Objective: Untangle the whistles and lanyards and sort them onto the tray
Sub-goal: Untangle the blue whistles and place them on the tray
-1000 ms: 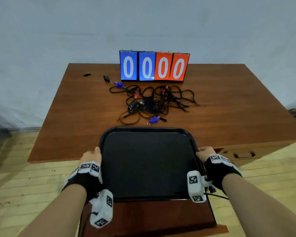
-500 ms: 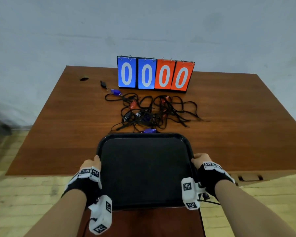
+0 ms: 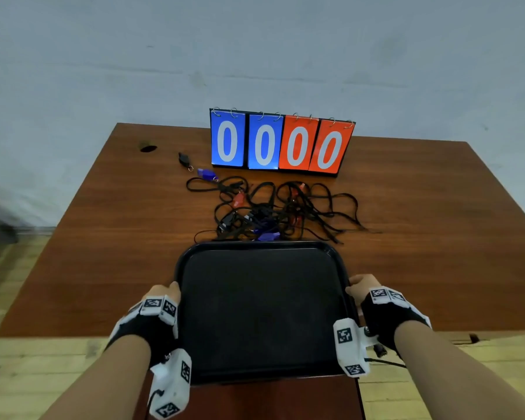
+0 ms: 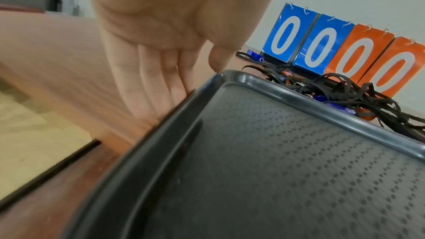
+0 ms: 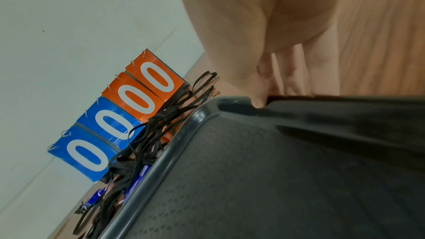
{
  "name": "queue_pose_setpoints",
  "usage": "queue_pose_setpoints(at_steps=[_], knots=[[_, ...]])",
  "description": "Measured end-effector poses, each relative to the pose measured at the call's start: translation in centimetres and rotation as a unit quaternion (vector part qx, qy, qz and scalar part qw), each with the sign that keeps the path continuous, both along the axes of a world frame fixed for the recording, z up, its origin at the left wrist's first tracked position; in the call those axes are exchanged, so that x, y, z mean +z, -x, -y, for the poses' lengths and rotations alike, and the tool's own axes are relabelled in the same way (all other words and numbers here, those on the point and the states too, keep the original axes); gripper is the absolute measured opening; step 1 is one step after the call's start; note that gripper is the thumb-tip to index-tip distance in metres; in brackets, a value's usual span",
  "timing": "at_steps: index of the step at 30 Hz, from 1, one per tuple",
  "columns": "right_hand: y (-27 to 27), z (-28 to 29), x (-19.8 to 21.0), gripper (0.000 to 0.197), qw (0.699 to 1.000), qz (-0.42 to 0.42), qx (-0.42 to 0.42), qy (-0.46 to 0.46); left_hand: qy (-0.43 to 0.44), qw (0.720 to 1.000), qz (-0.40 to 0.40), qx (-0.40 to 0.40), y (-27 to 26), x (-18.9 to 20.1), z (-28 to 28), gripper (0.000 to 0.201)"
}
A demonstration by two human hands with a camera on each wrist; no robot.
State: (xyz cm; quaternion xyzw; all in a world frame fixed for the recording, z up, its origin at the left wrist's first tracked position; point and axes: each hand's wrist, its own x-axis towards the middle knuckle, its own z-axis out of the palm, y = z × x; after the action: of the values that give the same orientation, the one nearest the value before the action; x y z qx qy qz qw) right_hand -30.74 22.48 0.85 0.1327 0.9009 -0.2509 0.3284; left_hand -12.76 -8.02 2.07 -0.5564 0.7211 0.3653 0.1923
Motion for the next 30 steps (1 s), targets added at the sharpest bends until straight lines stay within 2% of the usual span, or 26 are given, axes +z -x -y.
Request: queue_pose_setpoints(at_steps=[3, 5, 7, 9, 12, 15, 18, 20, 22, 25, 28, 30], knots=[[-0.1, 0.0, 1.0, 0.025, 0.999, 0.027, 0.0, -0.021, 0.008, 0.997, 0.021, -0.074, 0.7, 0.8, 1.2, 0.046], [0.3, 0.8, 2.1, 0.037, 0.999, -0.019, 0.004, -0.026, 0.048, 0.995, -0.035, -0.085, 1.8, 0.9, 2.1, 0.04], [0.9, 2.5, 3.4, 0.037, 0.993, -0.115, 0.01, 0.009, 0.045, 0.987, -0.145, -0.043, 3.6, 1.4, 2.4, 0.034], [1.3, 5.3, 4.5, 0.028, 0.979, -0.185, 0.037, 0.083, -0.025, 0.963, -0.267, 0.028, 5.5, 1.9, 2.1, 0.026], [1.4, 9.9, 4.4, 0.021, 0.959, -0.209, 0.114, 0.15, -0.1, 0.931, -0.341, 0.079, 8.2, 3.0, 1.4, 0.023], [1.5, 13.3, 3.4, 0.023, 0.951, -0.205, 0.19, 0.129, -0.163, 0.91, -0.368, 0.099, 9.9, 3.3, 0.5, 0.028], [1.9, 15.3, 2.0, 0.03, 0.946, -0.164, 0.272, 0.063, -0.198, 0.896, -0.38, 0.118, 10.5, 2.7, -0.1, 0.032], [1.9, 16.0, 1.4, 0.035, 0.929, -0.151, 0.337, 0.005, -0.196, 0.895, -0.38, 0.128, 10.5, 2.1, -0.1, 0.034], [2.0, 16.6, 0.7, 0.037, 0.906, -0.175, 0.384, -0.034, -0.188, 0.897, -0.377, 0.132, 10.3, 1.7, -0.1, 0.035], [2.6, 17.6, 0.4, 0.038, 0.885, -0.196, 0.417, -0.07, -0.181, 0.896, -0.38, 0.142, 10.1, 1.0, -0.1, 0.036], [3.1, 18.3, 0.6, 0.042, 0.874, -0.179, 0.44, -0.106, -0.188, 0.894, -0.376, 0.156, 10.0, 0.4, -0.1, 0.035], [3.0, 18.1, 0.5, 0.039, 0.875, -0.185, 0.438, -0.096, -0.186, 0.896, -0.372, 0.153, 9.8, 0.1, -0.1, 0.032]])
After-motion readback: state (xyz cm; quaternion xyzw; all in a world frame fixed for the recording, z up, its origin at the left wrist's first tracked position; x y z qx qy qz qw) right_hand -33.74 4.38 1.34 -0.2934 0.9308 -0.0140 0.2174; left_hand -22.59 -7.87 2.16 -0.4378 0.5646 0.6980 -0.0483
